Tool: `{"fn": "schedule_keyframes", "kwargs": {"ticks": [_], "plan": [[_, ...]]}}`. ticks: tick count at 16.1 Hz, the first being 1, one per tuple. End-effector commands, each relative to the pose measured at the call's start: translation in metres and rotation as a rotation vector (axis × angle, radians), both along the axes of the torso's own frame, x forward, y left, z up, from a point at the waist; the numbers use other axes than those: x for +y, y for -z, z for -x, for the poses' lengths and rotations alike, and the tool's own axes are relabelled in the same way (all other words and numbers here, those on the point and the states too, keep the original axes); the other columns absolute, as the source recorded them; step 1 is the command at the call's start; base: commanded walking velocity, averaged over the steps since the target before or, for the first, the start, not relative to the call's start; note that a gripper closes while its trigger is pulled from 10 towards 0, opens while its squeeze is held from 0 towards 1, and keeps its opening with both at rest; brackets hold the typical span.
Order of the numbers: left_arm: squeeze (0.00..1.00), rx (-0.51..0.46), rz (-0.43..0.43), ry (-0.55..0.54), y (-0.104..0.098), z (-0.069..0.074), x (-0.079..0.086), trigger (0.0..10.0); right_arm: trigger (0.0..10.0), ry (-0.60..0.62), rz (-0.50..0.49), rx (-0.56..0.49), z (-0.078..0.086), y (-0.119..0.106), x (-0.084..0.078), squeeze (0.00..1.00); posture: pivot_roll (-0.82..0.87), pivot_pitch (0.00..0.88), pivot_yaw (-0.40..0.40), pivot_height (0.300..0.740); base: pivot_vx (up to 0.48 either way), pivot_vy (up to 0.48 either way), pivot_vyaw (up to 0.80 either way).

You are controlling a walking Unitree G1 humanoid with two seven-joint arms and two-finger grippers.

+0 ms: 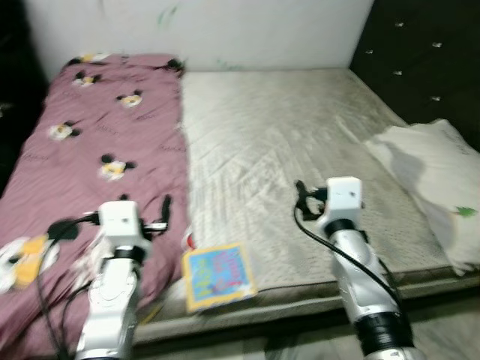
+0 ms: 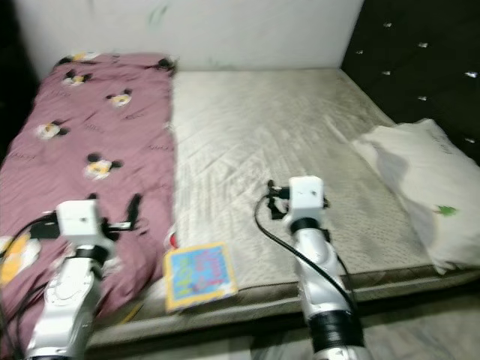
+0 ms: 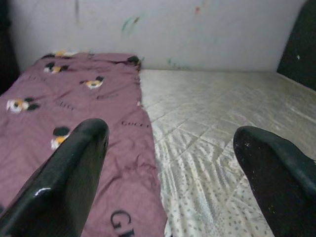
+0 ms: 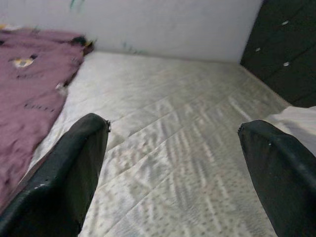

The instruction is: Clean up the room

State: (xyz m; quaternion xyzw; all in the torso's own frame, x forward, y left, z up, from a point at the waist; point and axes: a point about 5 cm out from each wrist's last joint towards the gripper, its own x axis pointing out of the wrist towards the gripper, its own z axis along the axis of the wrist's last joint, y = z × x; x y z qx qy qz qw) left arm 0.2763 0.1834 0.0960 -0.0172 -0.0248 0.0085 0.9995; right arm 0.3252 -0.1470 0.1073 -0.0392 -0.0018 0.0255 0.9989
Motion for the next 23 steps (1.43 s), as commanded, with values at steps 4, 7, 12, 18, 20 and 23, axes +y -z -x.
{"fn": "schedule_keyframes", "kwargs": {"ticks": [4,7,12,18,20,23], "plan": [[0.0,0.014,0.003,0.016,0.0,-0.003,-0.009,10.0,10.0,0.038,0.012,0.014,0.001,0.005,-0.013,0.0,0.04,0.0,-0.034,0.74,0.068,0.0,0.0],[0.0,0.01,-0.002,-0.008,0.0,-0.004,-0.007,10.0,10.0,0.036,0.01,0.009,0.001,0.004,-0.012,0.0,0.04,0.0,-0.031,0.74,0.0,0.0,0.0],[0.0,0.011,0.015,-0.01,-0.003,-0.006,0.001,10.0,10.0,0.06,-0.002,0.019,0.006,0.008,-0.018,0.0,0.05,0.0,-0.03,0.74,0.0,0.121,0.0],[0.0,0.02,0.015,-0.057,-0.003,0.002,0.011,10.0,10.0,0.027,-0.016,0.021,0.002,0.008,-0.009,0.0,0.07,0.0,-0.024,0.74,0.0,0.449,0.0],[0.0,0.016,0.017,-0.051,-0.003,0.0,0.008,10.0,10.0,0.02,-0.013,0.012,0.001,0.006,-0.008,0.0,0.05,0.0,-0.02,0.74,0.0,0.146,0.0],[0.0,0.017,0.011,-0.048,-0.003,-0.008,0.008,10.0,10.0,0.02,0.003,0.014,0.002,0.005,-0.014,0.0,0.03,0.0,-0.04,0.74,0.0,0.0,0.0]]}}
